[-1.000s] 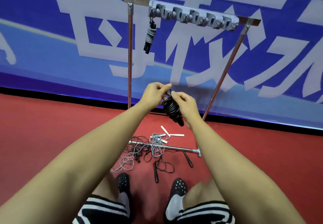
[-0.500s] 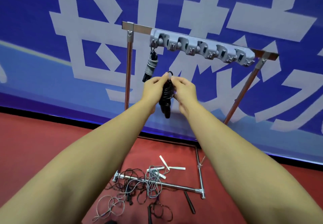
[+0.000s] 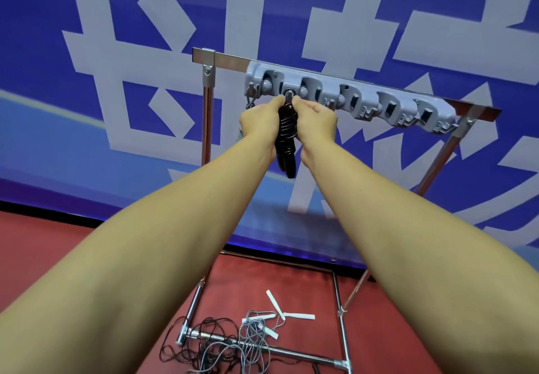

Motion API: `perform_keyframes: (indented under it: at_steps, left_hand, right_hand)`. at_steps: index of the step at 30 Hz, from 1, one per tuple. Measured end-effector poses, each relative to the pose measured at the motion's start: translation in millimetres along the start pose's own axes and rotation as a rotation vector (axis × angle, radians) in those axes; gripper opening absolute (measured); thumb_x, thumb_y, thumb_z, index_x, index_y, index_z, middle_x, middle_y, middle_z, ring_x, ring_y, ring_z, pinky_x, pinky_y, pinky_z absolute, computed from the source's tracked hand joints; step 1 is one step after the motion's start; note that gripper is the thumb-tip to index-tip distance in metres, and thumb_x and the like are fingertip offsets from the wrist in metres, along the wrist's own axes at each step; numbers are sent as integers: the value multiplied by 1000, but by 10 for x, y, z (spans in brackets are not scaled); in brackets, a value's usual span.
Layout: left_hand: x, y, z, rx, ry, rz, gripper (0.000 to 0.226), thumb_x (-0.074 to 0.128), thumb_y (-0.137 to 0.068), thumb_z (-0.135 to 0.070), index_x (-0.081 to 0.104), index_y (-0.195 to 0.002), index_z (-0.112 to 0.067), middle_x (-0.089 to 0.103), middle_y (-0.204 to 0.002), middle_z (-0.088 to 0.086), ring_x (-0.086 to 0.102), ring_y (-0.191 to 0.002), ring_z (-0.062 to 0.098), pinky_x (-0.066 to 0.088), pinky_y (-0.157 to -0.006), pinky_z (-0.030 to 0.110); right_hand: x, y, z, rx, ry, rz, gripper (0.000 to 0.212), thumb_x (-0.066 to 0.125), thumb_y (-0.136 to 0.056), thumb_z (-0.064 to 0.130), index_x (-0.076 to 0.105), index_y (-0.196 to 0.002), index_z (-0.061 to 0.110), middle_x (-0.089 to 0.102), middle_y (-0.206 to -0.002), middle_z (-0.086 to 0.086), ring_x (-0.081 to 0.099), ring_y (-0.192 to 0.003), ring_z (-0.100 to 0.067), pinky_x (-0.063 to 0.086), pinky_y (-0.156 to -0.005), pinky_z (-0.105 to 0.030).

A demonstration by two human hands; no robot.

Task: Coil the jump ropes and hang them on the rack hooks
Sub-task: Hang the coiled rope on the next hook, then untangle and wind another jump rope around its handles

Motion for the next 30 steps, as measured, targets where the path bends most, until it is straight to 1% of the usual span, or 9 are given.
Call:
perform_keyframes:
  at_steps: [2, 5, 7, 11, 14, 16, 21, 26, 30]
  left_hand:
    - [-10, -57, 66, -36, -9, -14, 15, 78, -87, -19, 70, -88, -6, 69, -75, 5, 63, -55, 17, 46, -43, 19]
    - [-41, -103, 145, -25, -53, 13, 17, 75, -91, -24, 71, -84, -9, 70, -76, 5, 65, -65, 22, 51, -57, 26]
    - [-64, -81, 164, 18, -96, 55, 24, 70, -96, -32, 71, -80, -14, 70, -74, 1, 64, -67, 18, 51, -62, 27]
    - [-176, -19, 219, 154, -93, 90, 26, 61, -102, -35, 71, -88, -15, 66, -84, -1, 60, -77, 15, 50, -75, 27]
    - [-382, 69, 345, 295, -105, 11, 15, 63, -100, -31, 73, -98, -20, 74, -98, -9, 68, -95, 11, 55, -95, 32]
    - [-556, 153, 586, 338, -133, 5, 12, 63, -100, -30, 73, -102, -23, 76, -104, -8, 69, -105, 8, 55, -101, 37]
    - [-1009, 370, 1822, 175, -348, 142, 23, 63, -99, -34, 72, -114, -18, 74, -114, -3, 67, -111, 9, 52, -105, 43]
    - [-1468, 655, 3303, -81, -477, 208, 18, 65, -97, -36, 71, -109, -24, 75, -113, -2, 69, -110, 11, 53, -104, 38]
    - [-1859, 836, 4349, -263, -531, 153, 14, 67, -98, -28, 71, -107, -18, 74, -100, 2, 67, -89, 14, 52, -82, 30]
  right_hand:
    - [3, -59, -48, 62, 4, 14, 13, 71, -95, 21, 73, -85, 13, 75, -84, -4, 69, -73, -20, 57, -61, -27]
    - [-4, -74, -102, 91, 23, 38, 11, 71, -96, 21, 74, -94, 11, 74, -86, -4, 67, -69, -17, 51, -50, -22]
    - [-19, -72, -127, 41, 47, 49, 14, 68, -98, 21, 75, -103, 10, 75, -93, -2, 68, -74, -13, 52, -59, -24]
    - [-113, -22, -261, -58, 142, 53, 24, 56, -103, 26, 68, -121, 17, 70, -111, 3, 63, -89, -8, 53, -80, -21]
    - [-328, 101, -515, -112, 319, 12, 28, 49, -106, 27, 62, -127, 16, 63, -109, 7, 58, -85, -5, 45, -62, -8]
    - [-535, 237, -859, -121, 443, 29, 29, 49, -106, 25, 62, -129, 15, 63, -113, 6, 58, -95, -10, 48, -66, -13]
    - [-1257, 700, -2255, 12, 731, 188, 29, 57, -102, 22, 65, -129, 12, 70, -124, -6, 65, -112, -22, 45, -98, -27]
    - [-2037, 1227, -3598, 287, 866, 267, 32, 62, -100, 21, 64, -130, 9, 69, -129, -9, 64, -117, -27, 45, -107, -36]
    - [-2632, 1586, -4531, 478, 954, 299, 39, 66, -98, 26, 62, -132, 9, 67, -133, -11, 62, -124, -30, 45, -107, -39]
Point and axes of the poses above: each hand's wrist, its own y-axis away from the middle knuckle, its own x-axis out of the palm, z = x × y, the point moved 2 cm from there along -y, towards the middle knuckle
